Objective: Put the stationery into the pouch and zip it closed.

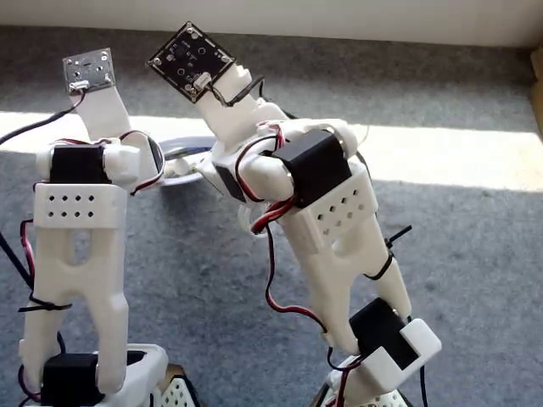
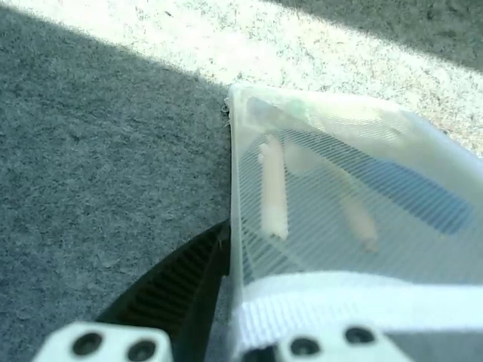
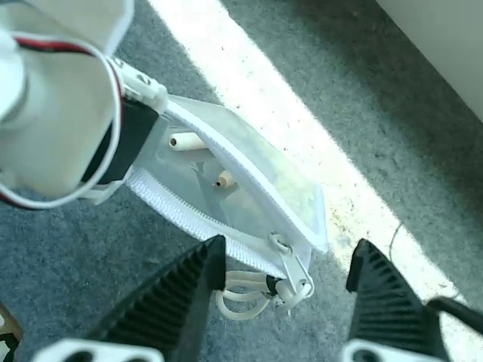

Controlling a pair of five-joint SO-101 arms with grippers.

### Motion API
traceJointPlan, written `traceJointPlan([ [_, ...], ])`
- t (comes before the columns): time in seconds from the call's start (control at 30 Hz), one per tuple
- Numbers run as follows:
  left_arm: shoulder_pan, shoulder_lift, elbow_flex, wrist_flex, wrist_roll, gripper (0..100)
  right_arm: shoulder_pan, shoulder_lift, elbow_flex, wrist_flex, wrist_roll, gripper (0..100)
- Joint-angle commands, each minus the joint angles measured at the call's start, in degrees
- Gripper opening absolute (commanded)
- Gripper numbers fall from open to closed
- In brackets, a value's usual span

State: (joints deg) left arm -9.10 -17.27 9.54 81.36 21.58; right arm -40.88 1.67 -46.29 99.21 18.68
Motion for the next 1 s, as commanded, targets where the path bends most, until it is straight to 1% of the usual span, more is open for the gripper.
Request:
traceJointPlan([
  [0.0, 0.4, 0.9, 0.7, -0.6, -0.4, 4, -0.7, -1.4, -3.2, 1.5, 0.4, 24.9],
  [0.43, 0.3, 0.9, 0.7, -0.4, -0.4, 4, -0.5, -1.9, -3.2, 1.7, 0.3, 24.9],
  [0.57, 0.3, 0.9, 0.7, -0.4, -0.4, 4, -0.7, -6.9, -2.9, 1.7, -2.3, 24.9],
  [0.7, 0.3, 0.9, 0.7, -0.4, -0.4, 4, -0.5, -12.2, -2.4, 1.7, -2.5, 24.9],
  [0.97, 0.4, 1.0, 0.7, -0.7, -0.4, 4, -0.5, -17.9, 10.8, 1.4, -2.5, 24.9],
])
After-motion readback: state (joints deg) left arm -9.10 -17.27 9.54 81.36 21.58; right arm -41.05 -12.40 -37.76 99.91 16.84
